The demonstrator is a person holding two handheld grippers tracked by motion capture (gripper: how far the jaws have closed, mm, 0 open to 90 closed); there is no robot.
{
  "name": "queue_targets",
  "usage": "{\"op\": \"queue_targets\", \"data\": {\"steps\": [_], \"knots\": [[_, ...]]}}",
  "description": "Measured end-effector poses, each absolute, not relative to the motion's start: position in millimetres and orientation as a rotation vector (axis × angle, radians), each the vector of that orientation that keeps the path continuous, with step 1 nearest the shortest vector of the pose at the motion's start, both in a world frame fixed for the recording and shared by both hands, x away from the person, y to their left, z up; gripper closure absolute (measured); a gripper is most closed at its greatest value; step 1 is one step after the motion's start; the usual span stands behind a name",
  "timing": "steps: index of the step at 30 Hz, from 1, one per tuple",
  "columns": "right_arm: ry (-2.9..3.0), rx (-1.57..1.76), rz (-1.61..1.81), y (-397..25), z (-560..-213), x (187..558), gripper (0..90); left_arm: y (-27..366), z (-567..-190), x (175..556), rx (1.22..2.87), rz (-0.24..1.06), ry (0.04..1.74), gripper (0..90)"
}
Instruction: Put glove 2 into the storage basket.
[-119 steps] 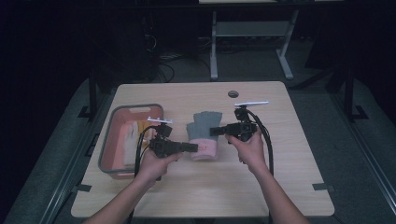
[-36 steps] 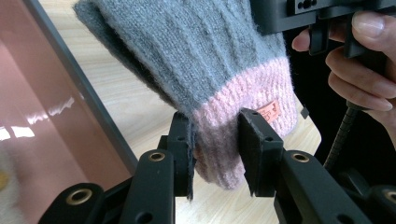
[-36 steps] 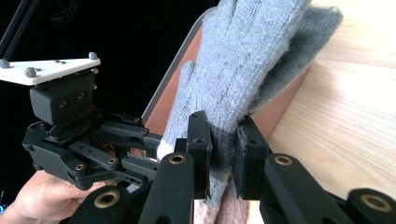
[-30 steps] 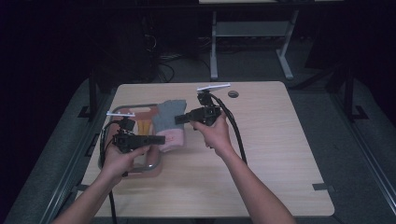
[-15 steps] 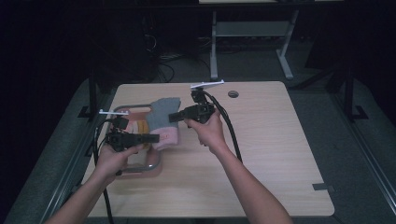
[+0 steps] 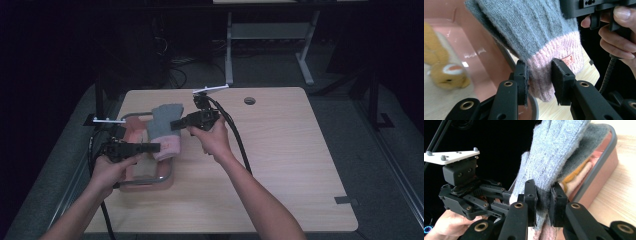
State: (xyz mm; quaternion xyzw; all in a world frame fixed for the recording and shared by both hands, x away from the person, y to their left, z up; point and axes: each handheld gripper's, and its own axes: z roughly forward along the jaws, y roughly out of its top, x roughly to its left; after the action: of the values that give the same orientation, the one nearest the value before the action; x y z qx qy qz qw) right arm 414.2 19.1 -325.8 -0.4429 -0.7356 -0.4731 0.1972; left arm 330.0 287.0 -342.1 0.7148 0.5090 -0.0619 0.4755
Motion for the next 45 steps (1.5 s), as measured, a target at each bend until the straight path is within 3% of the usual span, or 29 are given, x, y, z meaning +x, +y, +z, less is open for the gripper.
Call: {"op": "queue_targets", "data": {"steps": [45], "knots": [[-2.006, -1.184, -1.297, 83.8, -348.4, 428.1, 78.4, 345.9, -352.1, 325.8, 1.726, -0.112, 1.352, 67.8]]}}
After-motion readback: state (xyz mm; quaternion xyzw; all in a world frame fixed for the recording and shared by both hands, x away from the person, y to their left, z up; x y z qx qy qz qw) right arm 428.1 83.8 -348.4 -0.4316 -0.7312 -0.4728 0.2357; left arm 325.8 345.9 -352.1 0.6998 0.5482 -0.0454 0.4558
